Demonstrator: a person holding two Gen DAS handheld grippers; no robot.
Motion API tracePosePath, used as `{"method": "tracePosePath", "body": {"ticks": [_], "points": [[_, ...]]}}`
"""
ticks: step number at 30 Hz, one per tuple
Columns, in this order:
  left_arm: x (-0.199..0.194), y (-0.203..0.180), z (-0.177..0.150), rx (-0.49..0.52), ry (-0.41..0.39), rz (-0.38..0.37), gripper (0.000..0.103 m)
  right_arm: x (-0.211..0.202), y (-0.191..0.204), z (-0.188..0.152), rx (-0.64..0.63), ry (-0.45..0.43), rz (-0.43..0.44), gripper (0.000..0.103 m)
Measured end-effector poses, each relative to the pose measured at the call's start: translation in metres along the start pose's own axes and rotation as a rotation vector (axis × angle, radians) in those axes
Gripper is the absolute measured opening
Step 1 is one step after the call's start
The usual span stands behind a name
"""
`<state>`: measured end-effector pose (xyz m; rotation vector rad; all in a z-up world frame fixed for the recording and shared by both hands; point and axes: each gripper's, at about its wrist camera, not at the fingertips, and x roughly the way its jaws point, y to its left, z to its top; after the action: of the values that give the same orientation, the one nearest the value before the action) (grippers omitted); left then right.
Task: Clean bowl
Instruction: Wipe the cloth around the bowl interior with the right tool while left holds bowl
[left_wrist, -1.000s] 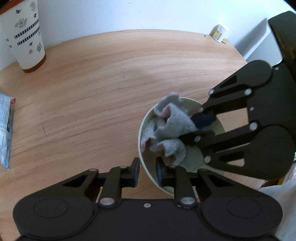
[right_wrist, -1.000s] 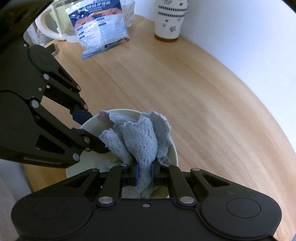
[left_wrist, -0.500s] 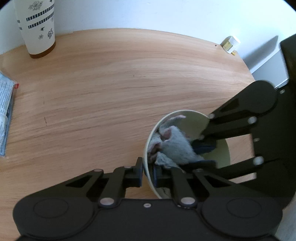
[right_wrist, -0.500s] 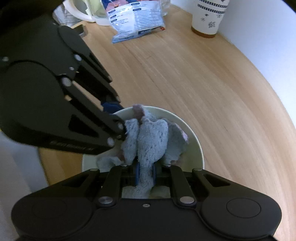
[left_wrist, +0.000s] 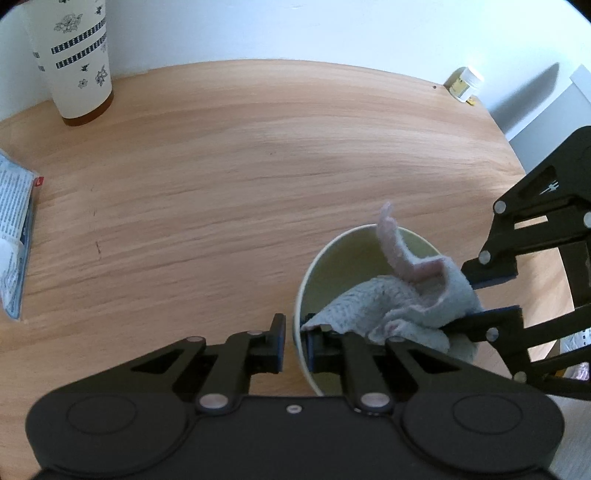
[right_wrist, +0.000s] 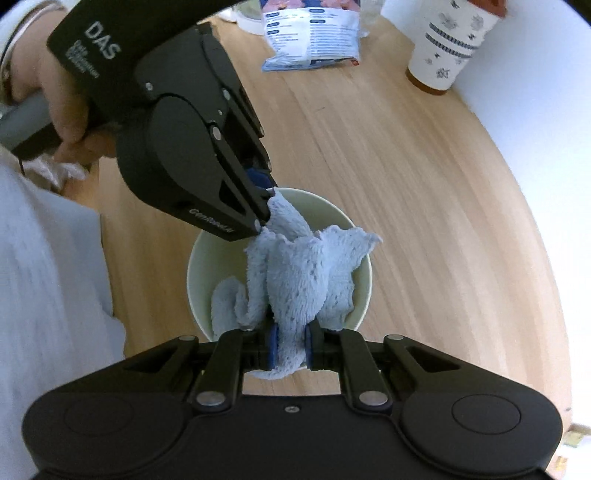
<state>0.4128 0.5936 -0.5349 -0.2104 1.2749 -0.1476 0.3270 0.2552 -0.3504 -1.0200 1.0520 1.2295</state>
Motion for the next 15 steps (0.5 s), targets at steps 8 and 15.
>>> {"method": "tracePosePath", "body": {"ticks": [8,15], "points": [[0.056,0.012,0.004,-0.034,-0.002,0.000,0.017,0.023,0.007,0.000,-0.020,0.027,-0.018,0.015],[0.111,0.049,0.028,-0.094,-0.009,-0.048,0.008,0.034,0.007,0.002,0.029,0.003,-0.013,0.015]]}}
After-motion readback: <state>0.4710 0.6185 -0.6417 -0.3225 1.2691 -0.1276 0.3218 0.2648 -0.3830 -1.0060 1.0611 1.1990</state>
